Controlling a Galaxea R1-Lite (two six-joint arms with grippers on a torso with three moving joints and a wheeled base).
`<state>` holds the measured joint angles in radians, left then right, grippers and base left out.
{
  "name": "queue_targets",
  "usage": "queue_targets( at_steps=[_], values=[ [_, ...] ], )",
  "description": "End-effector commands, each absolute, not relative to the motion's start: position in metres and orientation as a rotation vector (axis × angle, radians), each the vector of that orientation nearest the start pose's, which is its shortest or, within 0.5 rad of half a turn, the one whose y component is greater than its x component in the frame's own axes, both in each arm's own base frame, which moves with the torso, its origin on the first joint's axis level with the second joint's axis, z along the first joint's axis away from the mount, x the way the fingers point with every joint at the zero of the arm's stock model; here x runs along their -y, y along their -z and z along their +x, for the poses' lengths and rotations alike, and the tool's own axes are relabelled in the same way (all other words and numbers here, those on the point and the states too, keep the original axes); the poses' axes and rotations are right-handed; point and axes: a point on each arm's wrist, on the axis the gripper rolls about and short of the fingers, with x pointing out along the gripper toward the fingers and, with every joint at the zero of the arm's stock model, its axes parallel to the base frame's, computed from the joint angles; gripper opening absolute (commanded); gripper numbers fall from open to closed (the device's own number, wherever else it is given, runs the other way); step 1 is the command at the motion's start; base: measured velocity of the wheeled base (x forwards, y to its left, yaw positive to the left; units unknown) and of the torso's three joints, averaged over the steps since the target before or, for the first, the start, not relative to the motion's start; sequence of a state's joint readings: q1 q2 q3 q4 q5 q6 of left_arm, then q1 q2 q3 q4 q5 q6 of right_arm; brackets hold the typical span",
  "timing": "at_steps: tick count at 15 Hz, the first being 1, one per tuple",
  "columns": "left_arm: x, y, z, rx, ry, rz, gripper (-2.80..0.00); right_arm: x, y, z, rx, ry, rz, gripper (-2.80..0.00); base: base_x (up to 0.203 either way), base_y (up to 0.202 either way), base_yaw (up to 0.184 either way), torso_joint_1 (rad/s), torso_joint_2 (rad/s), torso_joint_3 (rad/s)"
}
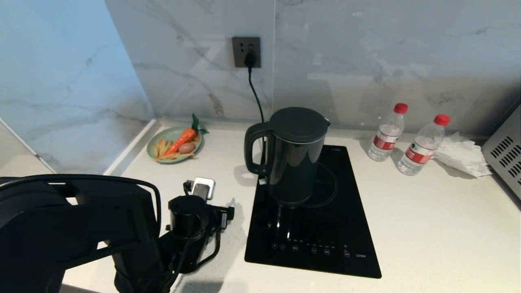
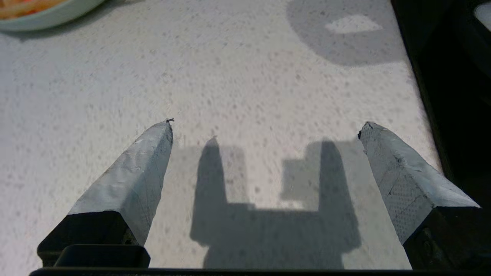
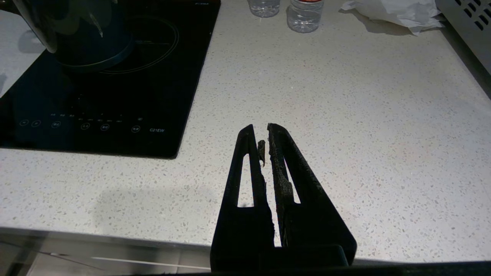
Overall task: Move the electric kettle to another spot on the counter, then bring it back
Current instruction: Pick up the kettle
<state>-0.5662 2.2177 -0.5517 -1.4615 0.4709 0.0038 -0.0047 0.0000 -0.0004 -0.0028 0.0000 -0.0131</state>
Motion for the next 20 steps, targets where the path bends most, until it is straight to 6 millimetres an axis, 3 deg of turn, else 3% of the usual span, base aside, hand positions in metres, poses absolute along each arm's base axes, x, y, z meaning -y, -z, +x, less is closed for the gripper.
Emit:
queue_targets(
  at_steps=[1, 5, 9, 16, 20],
  values=[
    [0.173, -0.053, 0.276, -0.188, 0.107, 0.026, 0.0, 0.0, -0.076, -0.023, 0.003, 0.005, -0.014, -2.8, 0.0, 0.0, 0.0, 0.0, 0.0, 0.0],
    [0.195, -0.07, 0.259, -0.274, 0.155, -0.127, 0.0, 0.0, -0.076, -0.023, 0.004, 0.005, -0.014, -2.8, 0.0, 0.0, 0.0, 0.0, 0.0, 0.0],
    [0.217, -0.089, 0.274, -0.211, 0.078, -0.162, 0.0, 0.0, -0.076, -0.023, 0.003, 0.005, -0.014, -2.8, 0.0, 0.0, 0.0, 0.0, 0.0, 0.0],
    [0.2, -0.102, 0.256, -0.272, 0.071, -0.219, 0.0, 0.0, -0.076, -0.023, 0.004, 0.005, -0.014, -2.8, 0.0, 0.0, 0.0, 0.0, 0.0, 0.0],
    [0.204, -0.134, 0.238, -0.236, 0.134, -0.251, 0.0, 0.0, -0.076, -0.023, 0.004, 0.005, -0.014, -2.8, 0.0, 0.0, 0.0, 0.0, 0.0, 0.0]
  ],
)
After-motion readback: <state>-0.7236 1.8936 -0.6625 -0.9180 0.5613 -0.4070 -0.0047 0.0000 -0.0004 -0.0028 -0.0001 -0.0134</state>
